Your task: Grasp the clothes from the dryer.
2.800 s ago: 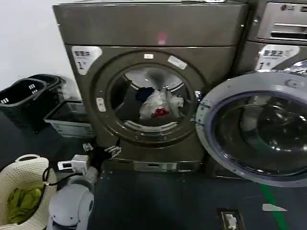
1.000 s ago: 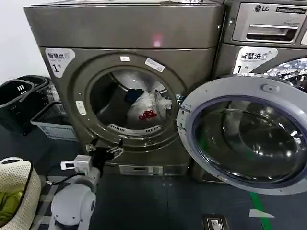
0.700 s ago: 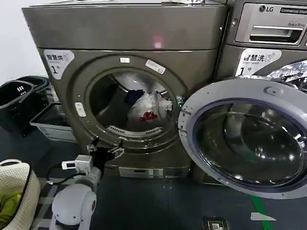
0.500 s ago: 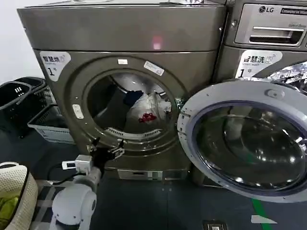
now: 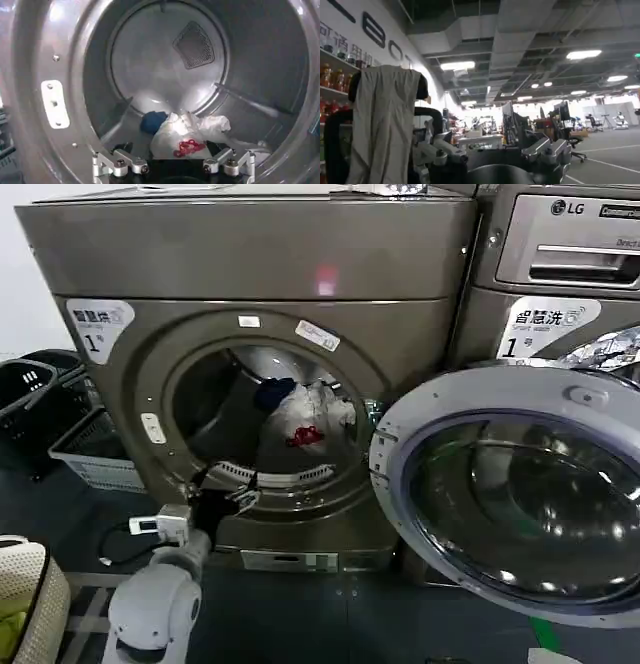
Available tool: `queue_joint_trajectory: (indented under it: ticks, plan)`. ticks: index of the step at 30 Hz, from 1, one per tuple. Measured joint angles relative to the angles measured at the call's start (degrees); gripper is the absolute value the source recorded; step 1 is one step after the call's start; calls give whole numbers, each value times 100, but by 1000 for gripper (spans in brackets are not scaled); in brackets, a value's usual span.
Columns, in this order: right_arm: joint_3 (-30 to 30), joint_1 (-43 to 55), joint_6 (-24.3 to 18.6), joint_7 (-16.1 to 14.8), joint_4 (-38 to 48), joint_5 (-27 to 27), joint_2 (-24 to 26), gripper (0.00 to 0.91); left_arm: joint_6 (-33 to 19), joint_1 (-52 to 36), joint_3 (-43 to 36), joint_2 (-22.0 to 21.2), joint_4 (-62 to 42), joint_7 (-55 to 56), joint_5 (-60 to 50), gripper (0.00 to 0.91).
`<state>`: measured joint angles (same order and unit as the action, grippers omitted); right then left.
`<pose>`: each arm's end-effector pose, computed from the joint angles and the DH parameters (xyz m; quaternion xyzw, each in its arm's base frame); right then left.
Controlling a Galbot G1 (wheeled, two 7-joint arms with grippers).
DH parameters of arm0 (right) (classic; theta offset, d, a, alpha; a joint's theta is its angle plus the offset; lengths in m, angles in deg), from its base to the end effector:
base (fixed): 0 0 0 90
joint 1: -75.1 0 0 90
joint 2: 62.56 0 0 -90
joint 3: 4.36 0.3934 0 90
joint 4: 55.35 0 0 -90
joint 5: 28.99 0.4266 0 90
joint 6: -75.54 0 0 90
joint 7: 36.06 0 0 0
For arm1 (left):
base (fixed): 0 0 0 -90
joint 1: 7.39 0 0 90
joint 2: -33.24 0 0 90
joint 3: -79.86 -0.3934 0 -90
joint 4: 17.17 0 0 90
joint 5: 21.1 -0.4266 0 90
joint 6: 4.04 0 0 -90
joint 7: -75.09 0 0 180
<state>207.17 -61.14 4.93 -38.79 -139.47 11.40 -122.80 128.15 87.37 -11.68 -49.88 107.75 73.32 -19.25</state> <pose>-0.2979 -0.5310 0.0220 0.7125 0.6821 -0.0850 0.1407 0.3361 0.0085 -0.1778 -0.0369 -0.9925 -0.0456 0.1069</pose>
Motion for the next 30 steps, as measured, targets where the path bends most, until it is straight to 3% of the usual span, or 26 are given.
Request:
queue_joint_trajectory:
  ticks: [30]
  plan:
    - [-3,44,-13,-4,27,-10,-4,907,0,40,-18,-103,-72,-42,-180,907]
